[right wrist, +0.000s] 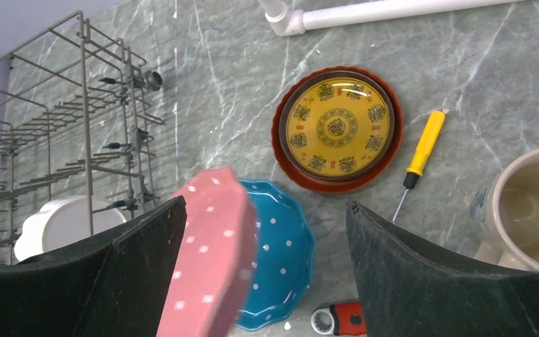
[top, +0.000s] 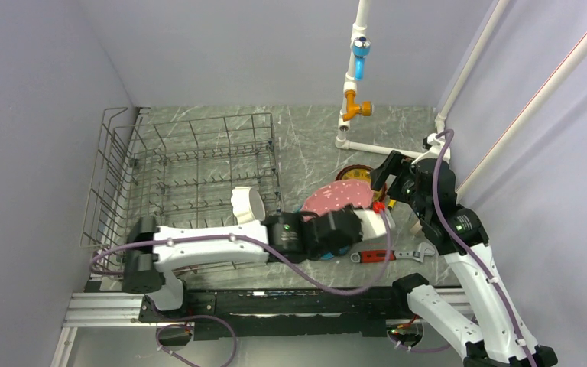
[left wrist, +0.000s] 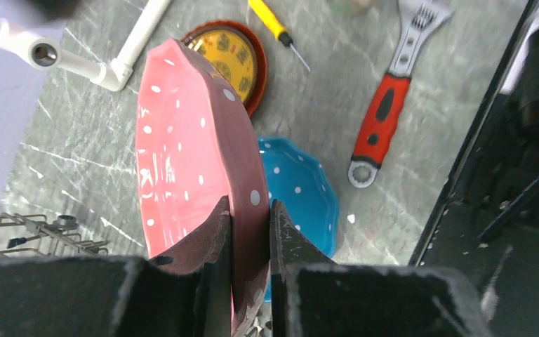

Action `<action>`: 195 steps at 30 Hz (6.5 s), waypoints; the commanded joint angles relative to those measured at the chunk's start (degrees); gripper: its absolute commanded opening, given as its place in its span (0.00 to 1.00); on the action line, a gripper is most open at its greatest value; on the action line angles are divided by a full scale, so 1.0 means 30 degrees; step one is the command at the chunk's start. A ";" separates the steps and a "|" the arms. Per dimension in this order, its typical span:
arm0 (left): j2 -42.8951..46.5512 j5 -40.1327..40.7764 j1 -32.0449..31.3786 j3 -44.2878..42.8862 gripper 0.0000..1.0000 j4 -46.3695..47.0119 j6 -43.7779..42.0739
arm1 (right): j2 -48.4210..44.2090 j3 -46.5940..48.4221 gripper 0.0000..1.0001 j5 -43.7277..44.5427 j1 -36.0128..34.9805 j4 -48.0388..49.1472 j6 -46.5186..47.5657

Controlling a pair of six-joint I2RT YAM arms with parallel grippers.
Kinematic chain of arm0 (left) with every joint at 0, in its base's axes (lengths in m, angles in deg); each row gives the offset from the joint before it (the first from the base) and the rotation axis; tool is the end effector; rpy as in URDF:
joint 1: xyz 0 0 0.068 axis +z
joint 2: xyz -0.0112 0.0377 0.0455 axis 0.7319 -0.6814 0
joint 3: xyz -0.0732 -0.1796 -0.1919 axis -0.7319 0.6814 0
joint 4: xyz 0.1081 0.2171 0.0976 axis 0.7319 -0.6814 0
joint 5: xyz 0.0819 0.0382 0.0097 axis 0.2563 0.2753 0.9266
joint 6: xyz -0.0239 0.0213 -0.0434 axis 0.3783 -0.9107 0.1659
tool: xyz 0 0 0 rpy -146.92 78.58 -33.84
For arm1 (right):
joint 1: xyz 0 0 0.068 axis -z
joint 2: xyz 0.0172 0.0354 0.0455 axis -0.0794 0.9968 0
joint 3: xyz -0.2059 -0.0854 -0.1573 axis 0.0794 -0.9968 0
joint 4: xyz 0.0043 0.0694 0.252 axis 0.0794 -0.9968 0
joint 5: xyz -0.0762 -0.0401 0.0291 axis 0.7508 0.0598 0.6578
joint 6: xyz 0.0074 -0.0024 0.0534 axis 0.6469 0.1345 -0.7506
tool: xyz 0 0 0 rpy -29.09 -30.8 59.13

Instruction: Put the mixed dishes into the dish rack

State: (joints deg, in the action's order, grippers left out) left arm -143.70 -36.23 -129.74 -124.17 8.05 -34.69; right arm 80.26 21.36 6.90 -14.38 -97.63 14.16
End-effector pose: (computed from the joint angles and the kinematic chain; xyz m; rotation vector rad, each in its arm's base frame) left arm 0.0663 -0.3869 0.3314 1.2902 1.6494 -0.2665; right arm 0.1425 0.0413 0.3709 0.3319 1.9938 0.3458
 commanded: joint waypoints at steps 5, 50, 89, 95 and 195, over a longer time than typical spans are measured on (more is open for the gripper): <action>0.5127 -0.3943 0.2293 -0.1284 0.00 0.0169 0.2399 | -0.0024 -0.0310 0.86 0.0719 -0.0015 0.0346 0.0119; 0.6935 -1.3153 2.2586 0.4402 0.00 0.8372 2.2448 | 0.1554 -0.1870 0.87 0.0712 -0.0015 0.1428 0.0285; 0.6405 -0.8972 2.1095 0.5001 0.00 0.5056 1.8509 | 0.3203 -0.1700 0.88 0.0012 -0.0014 0.2157 0.0470; 0.5175 -0.7988 2.0383 0.3682 0.00 0.3614 1.7453 | 0.3498 -0.1793 0.88 -0.0170 -0.0016 0.2313 0.0519; 1.4508 -1.5638 1.4769 1.1322 0.99 0.5764 0.8484 | 1.1062 -0.8353 0.50 -0.4397 -0.0175 0.6328 -0.1932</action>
State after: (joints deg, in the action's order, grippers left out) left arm -97.93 -84.95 -79.16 -85.52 23.61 -4.29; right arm 114.38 -0.65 -8.53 -14.41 -79.31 9.41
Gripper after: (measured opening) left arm 0.994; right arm 0.549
